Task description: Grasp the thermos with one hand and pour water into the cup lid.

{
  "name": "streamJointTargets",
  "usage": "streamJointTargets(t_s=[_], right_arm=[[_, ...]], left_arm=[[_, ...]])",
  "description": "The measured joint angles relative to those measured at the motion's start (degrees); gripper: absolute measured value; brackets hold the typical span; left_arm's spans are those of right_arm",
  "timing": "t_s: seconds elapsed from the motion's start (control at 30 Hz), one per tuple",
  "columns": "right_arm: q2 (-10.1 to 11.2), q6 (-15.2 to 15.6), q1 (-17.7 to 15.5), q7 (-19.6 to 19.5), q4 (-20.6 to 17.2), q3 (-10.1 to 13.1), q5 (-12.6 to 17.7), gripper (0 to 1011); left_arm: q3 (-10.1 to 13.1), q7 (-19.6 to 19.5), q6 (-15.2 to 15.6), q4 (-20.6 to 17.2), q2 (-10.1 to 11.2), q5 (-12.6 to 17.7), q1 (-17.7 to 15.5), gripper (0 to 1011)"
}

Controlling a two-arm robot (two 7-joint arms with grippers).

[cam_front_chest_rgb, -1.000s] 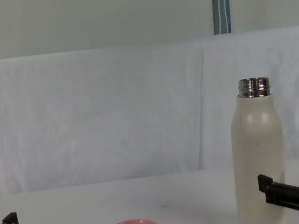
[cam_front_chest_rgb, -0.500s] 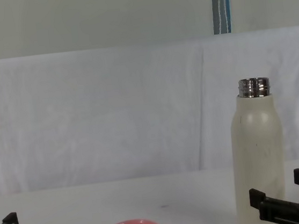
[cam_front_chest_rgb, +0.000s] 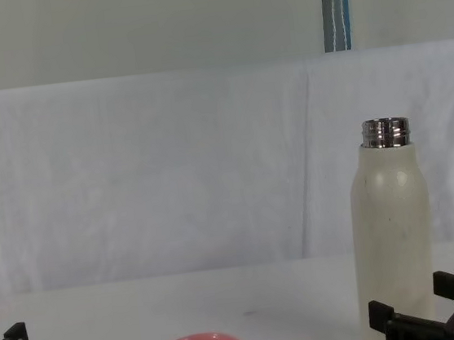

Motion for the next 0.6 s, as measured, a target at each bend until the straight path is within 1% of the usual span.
streamJointTargets(t_s=[0.3,0.6], right_arm=[[0.32,0.14,1.28,0.34,0.98,-0.77,1.31,1003],[0.33,0.20,1.37,0.34,1.04,-0.79,1.42,1003]], left_arm=[[0.00,0.00,0.00,0.00,0.00,0.00,0.00,1001],[0.00,0.00,0.00,0.00,0.00,0.00,0.00,1001]])
